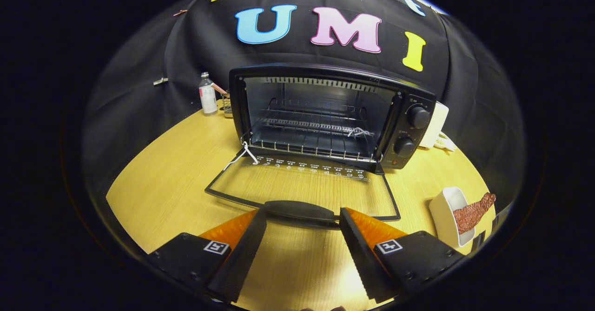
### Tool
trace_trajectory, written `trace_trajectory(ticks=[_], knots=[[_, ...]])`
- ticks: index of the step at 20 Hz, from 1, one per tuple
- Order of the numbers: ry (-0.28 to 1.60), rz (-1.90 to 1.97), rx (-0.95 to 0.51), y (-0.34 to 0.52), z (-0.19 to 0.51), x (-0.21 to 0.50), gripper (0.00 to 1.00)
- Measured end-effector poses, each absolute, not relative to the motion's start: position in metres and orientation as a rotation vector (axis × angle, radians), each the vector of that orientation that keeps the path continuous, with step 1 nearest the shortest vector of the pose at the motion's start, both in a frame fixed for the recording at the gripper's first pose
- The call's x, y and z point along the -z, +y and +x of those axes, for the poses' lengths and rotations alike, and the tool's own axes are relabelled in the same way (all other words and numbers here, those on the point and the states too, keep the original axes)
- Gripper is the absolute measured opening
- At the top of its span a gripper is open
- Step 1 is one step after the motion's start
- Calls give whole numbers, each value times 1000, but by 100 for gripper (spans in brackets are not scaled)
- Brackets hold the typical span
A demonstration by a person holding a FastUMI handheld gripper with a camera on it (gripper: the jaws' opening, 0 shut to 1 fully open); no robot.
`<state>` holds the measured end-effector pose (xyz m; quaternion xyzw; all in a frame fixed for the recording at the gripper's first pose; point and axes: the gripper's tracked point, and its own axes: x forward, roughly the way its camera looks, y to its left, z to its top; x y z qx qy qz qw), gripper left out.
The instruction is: Open the toaster oven, put the food inside, and close the toaster oven door.
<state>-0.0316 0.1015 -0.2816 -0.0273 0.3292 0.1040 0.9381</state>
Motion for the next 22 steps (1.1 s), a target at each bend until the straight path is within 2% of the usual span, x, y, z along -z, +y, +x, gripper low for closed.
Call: trace_trajectory(ticks=[8, 14, 22], knots=[[616, 0, -218, 40, -33, 201, 98], [542, 34, -133, -70, -14, 146, 98], [631, 88, -115, -203, 0, 168, 98]])
